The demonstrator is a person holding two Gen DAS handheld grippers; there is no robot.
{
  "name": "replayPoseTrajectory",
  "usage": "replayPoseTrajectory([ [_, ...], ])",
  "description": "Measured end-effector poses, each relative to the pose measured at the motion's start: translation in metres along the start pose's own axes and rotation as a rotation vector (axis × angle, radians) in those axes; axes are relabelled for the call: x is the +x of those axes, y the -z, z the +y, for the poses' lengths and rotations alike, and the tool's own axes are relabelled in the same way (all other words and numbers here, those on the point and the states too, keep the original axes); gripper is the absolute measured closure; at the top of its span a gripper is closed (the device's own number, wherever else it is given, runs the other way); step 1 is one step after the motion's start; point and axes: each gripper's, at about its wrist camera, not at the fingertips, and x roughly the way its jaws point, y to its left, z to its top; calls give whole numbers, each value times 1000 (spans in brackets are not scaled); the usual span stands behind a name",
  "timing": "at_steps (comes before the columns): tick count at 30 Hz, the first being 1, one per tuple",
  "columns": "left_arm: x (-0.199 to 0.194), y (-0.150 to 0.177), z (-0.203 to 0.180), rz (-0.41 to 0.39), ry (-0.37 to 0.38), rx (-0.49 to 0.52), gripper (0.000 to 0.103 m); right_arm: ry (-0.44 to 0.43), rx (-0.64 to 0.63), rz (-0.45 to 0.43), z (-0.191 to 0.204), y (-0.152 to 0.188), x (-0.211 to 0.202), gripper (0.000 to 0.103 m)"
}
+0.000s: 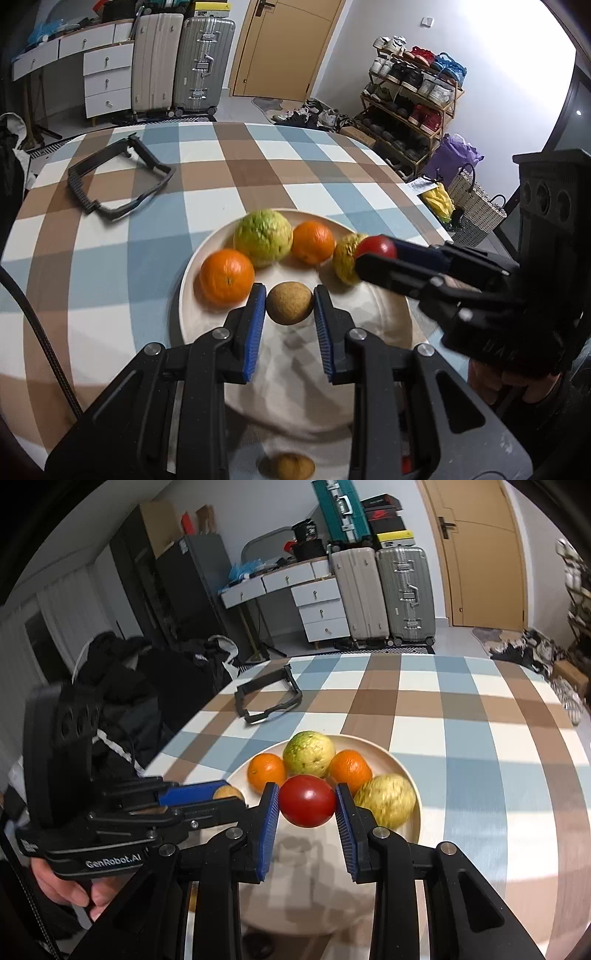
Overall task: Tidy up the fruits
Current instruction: 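Lower the tomato and brown fruit onto the cream plate and open both tools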
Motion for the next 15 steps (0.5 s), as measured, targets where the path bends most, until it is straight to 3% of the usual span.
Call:
replayPoseTrajectory([
  [15, 37, -14, 2, 33, 5, 33, 79, -33, 66, 30, -21, -14, 32, 72],
])
